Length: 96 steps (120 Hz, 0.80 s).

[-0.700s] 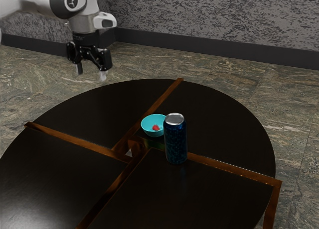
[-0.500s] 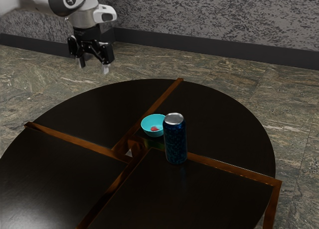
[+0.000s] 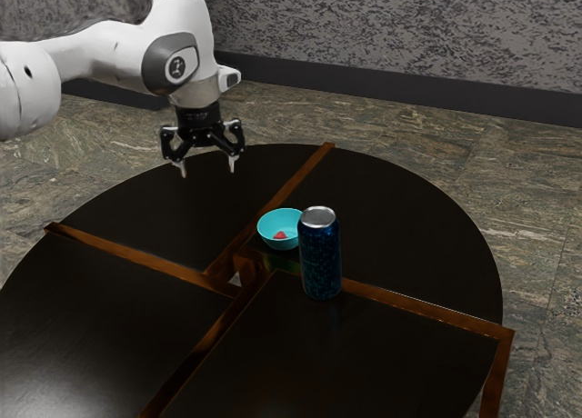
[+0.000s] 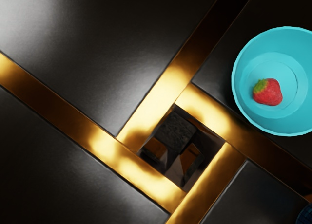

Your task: Take strawberry from the bowl

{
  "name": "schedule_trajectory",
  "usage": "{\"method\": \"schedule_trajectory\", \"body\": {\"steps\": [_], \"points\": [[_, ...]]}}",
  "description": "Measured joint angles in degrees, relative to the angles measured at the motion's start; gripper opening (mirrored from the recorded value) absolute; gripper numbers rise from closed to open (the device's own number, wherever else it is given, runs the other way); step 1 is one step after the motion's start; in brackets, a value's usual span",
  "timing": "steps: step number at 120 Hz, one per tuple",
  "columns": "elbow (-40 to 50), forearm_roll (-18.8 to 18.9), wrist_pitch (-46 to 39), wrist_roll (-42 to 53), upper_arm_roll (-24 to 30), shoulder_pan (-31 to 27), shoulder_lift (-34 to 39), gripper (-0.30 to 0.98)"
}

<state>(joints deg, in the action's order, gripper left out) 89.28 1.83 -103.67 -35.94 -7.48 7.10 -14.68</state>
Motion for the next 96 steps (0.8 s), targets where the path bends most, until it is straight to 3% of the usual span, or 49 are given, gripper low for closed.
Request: {"method": "schedule_trajectory", "body": {"steps": [30,60,96], "points": [[-0.1,-3.6,-9.3,-16.1,0.0,-0.5,-8.7,0.66],[-17.7,-6.9,-8.5,-27.1,0.6,-1.0,-24.9,0.66],[-21.3,-8.4,-5.3,-39.1,5.0,-4.5,-27.1,0.63]]}}
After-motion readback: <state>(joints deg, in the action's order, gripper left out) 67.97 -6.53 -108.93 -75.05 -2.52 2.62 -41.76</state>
